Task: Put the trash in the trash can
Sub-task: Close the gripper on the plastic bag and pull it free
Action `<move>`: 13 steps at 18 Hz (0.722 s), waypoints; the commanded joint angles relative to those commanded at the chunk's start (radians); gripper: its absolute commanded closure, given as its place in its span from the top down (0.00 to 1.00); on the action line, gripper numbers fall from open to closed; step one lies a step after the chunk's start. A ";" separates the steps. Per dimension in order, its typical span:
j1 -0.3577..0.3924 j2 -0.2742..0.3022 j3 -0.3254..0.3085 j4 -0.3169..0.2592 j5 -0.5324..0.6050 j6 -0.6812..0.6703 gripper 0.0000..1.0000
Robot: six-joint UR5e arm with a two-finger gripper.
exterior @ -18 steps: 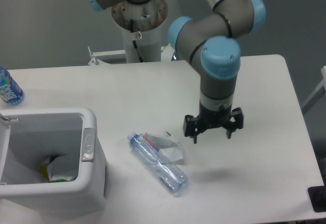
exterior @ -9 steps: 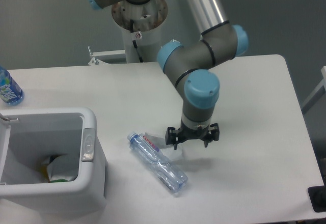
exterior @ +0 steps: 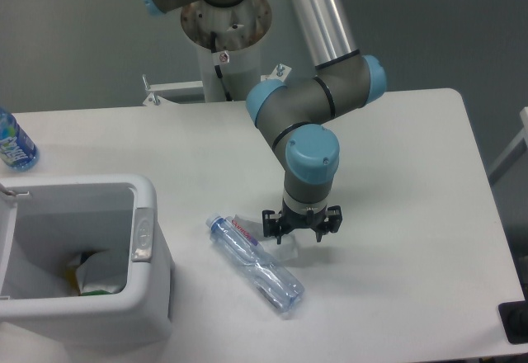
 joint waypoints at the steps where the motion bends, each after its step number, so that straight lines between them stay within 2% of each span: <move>1: -0.002 0.000 -0.005 0.000 0.003 0.000 0.29; 2: -0.002 0.003 -0.009 0.000 0.006 0.000 0.19; 4: -0.002 0.005 -0.014 0.000 0.008 0.000 0.05; 5: -0.002 0.006 -0.014 0.000 0.008 0.002 0.02; 9: 0.000 0.018 -0.011 0.000 0.008 0.005 0.00; 13: 0.024 0.090 0.006 0.000 0.006 0.044 0.00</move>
